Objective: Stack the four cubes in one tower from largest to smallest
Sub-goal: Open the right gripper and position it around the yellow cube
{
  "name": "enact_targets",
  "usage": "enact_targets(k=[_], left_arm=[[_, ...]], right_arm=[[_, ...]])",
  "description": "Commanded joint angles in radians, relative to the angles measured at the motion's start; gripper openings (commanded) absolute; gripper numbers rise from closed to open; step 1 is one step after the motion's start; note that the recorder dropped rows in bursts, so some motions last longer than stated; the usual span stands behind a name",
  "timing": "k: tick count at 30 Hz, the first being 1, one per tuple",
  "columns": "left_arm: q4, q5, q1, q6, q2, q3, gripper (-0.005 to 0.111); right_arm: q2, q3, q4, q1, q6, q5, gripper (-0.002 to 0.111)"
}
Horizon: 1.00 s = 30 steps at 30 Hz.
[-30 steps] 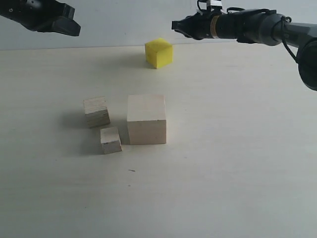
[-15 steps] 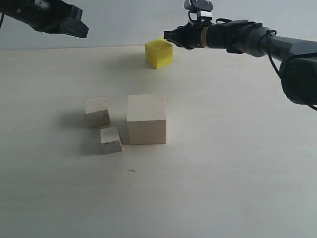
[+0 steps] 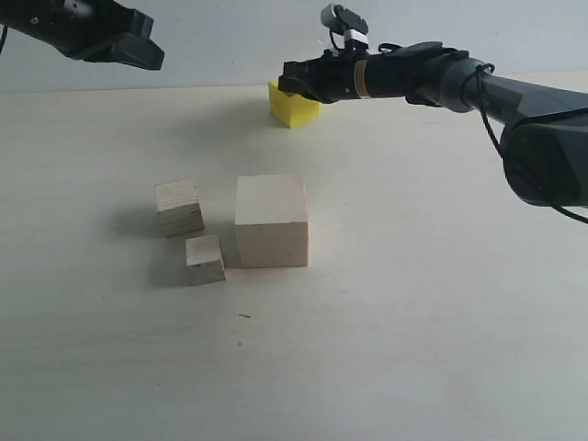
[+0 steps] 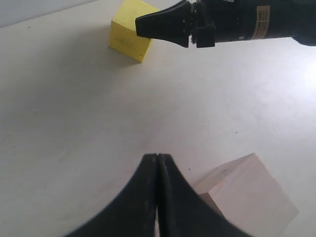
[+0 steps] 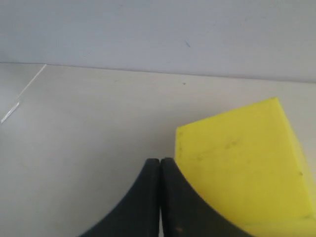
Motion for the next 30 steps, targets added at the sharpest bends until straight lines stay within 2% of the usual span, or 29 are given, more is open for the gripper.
enact_targets(k=[1, 14, 15, 17, 18, 19, 20, 22, 30], left_arm=[[-0.006, 0.005, -0.005, 0.005, -0.009, 0.003, 0.000], [-0.005, 0.005, -0.005, 0.021, -0.009, 0.003, 0.000], [-0.005, 0.005, -0.005, 0.021, -0.009, 0.003, 0.000], [-0.005, 0.005, -0.005, 0.021, -0.009, 0.003, 0.000], [-0.005, 0.005, -0.005, 0.021, -0.009, 0.003, 0.000], [-0.005, 0.005, -0.005, 0.021, -0.009, 0.003, 0.000], [-0.005, 0.005, -0.005, 0.021, -0.009, 0.003, 0.000], [-0.005, 0.007, -0.005, 0.021, -0.009, 0.003, 0.000], [-0.005, 0.013, -0.005, 0.018, -0.009, 0.003, 0.000]], right_arm=[[-0.003, 0.001, -0.019, -0.011, 0.021, -0.014, 0.000], [-0.093, 0.001, -0.019, -0.069, -0.099, -0.081, 0.002], [-0.093, 0.001, -0.019, -0.069, -0.114, -0.081, 0.005], [-0.097, 0.001, -0.019, -0.069, -0.138, -0.093, 0.022], [-0.097, 0.001, -0.019, -0.069, -0.189, -0.127, 0.041], [-0.097, 0.001, -0.019, -0.069, -0.222, -0.143, 0.051], [-0.103, 0.001, -0.019, -0.069, -0.247, -0.157, 0.069], [-0.108, 0.001, -0.019, -0.073, -0.247, -0.157, 0.082], [-0.091, 0.001, -0.019, -0.078, -0.360, -0.147, 0.084]])
